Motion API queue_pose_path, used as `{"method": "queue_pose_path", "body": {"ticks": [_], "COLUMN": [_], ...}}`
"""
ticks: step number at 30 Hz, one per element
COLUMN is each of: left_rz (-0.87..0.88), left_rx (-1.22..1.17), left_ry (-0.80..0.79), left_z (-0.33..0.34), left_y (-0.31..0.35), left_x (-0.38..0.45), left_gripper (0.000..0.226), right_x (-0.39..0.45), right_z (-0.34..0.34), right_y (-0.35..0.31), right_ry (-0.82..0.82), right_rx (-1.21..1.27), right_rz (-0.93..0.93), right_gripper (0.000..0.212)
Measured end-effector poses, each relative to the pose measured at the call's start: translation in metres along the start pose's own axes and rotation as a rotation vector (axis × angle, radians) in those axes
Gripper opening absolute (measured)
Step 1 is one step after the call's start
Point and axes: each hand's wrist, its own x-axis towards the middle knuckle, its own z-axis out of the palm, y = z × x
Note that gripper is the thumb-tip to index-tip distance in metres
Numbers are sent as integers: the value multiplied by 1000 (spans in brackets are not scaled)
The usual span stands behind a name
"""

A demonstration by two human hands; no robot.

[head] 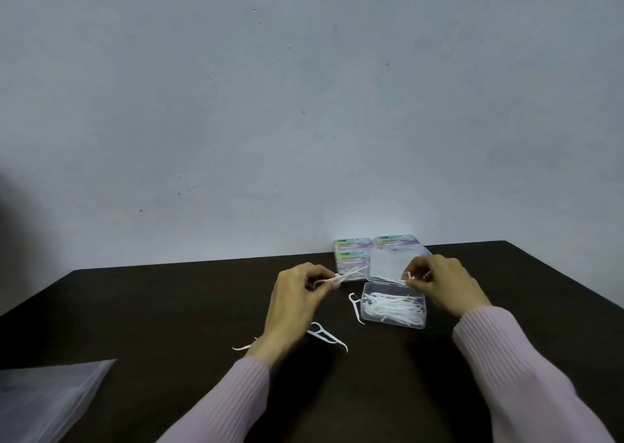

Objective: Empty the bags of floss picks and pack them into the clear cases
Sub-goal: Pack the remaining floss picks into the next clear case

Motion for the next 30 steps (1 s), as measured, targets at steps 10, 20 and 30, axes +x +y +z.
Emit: {"method": "queue_pose_path", "body": {"ticks": [10,20,30], "left_rz": [-33,47,-6], "left_rx": [-120,17,-77], "left_ry": [-43,-183,-314], "left_z": [39,73,73], "left_y": [16,30,26], "left_x": [22,32,31], "left_gripper": [8,6,30], "right_x": [0,6,8], "right_z": [4,-3,1], "right_y": [4,22,24], "right_ry": [-11,254,260], "right_rx": [-25,189,198], "right_rz": [-14,140,158], "right_gripper": [14,21,23]}}
